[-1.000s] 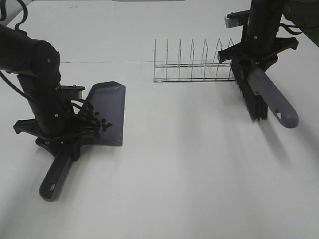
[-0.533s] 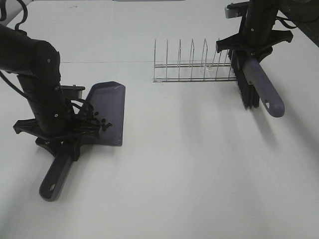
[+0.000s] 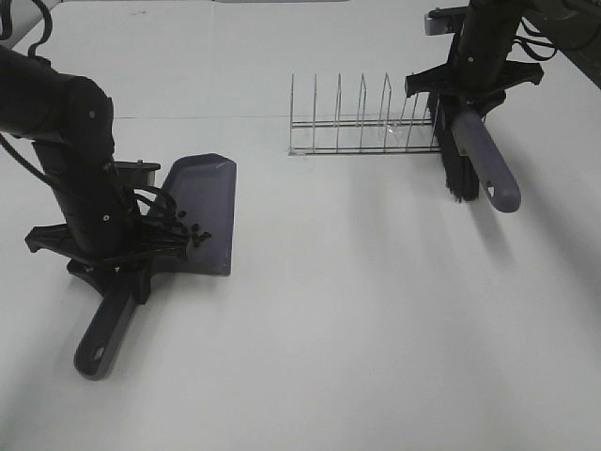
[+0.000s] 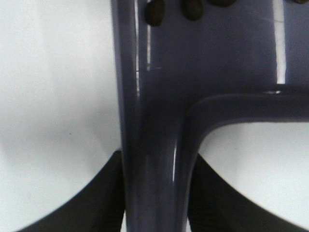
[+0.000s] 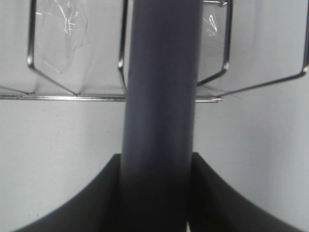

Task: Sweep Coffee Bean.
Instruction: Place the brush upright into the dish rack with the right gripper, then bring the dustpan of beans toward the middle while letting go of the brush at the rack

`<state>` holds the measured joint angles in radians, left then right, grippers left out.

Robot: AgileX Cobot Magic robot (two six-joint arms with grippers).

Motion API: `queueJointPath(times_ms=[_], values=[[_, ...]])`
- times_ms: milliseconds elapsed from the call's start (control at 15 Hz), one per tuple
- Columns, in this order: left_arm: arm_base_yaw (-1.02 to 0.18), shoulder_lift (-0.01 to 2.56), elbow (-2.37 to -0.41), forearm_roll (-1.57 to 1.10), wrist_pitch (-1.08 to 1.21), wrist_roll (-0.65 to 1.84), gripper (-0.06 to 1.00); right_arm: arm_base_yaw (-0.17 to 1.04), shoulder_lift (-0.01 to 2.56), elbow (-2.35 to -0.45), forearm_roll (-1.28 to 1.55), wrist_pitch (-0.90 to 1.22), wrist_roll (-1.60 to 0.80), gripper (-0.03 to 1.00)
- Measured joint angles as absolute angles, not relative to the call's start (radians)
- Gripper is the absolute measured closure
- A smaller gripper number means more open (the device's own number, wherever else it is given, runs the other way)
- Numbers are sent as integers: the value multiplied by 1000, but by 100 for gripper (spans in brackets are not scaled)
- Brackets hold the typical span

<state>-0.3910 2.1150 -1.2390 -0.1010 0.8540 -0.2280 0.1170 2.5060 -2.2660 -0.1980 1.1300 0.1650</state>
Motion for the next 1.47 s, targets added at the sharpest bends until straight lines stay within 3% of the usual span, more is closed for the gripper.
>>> queueJointPath(times_ms=[267, 467, 600, 867, 1467], values=[[-391, 2115, -1239, -101, 854, -228, 62, 107, 2507, -2269, -199, 1066, 174, 67], [-391, 2115, -1239, -101, 854, -228, 62, 107, 2512, -2275, -200, 1045, 175, 44], [-391, 2115, -1239, -101, 854, -228, 62, 107, 2513, -2280, -209, 1048, 175, 37], [-391, 2113, -1239, -101, 854, -228, 62, 107, 2481, -2383, -217, 1199, 175, 36], [-437, 2111, -1252, -213, 781, -209, 62, 107, 2374, -2402, -181, 1218, 175, 36]])
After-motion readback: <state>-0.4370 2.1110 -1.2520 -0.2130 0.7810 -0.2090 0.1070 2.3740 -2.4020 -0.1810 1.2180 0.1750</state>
